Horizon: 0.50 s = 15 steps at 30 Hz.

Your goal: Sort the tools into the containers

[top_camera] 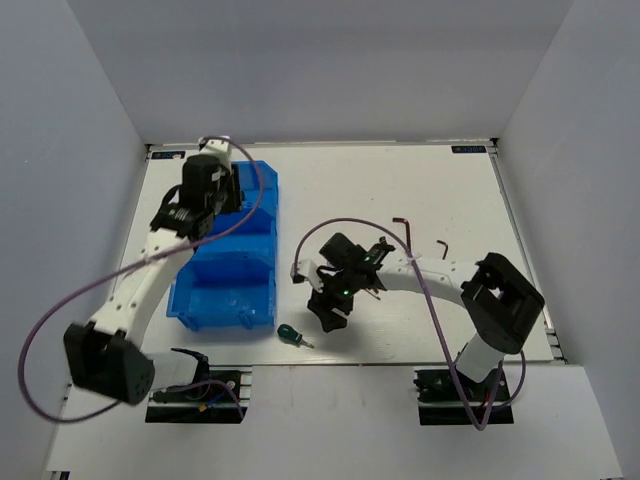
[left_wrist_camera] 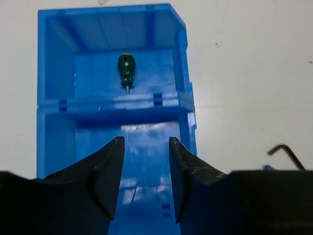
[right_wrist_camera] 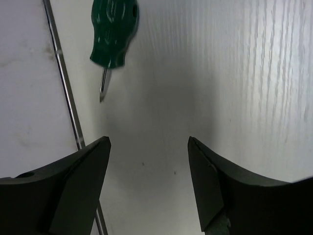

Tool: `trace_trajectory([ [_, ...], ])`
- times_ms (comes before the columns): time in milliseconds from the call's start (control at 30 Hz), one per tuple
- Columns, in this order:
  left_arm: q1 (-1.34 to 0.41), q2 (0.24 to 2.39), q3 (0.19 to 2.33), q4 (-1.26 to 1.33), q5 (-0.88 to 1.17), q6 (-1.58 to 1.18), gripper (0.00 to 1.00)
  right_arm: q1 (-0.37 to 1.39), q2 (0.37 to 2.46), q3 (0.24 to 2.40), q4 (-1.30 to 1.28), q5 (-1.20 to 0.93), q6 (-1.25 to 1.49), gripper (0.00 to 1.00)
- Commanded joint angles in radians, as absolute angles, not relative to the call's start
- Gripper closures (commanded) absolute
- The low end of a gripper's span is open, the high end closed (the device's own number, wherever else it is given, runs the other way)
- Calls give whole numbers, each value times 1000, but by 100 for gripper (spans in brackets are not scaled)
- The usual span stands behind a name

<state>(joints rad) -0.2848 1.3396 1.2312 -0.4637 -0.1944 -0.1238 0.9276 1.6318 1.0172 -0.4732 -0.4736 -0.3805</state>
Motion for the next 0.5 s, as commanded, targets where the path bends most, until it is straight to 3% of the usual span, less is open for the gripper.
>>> trace_trajectory([
  [0,-279,1182,1129,-540,-152,-184,47,1003,1655,1022,-281,-327,-181,29],
  [133,-279,1065,1111,-621,-172,-184,47,1116,1729,1099,-247,-88,44,29],
  [467,-270,933,1080,-698,-190,-184,46,1250,1856,1216,-275,-57,143,26],
])
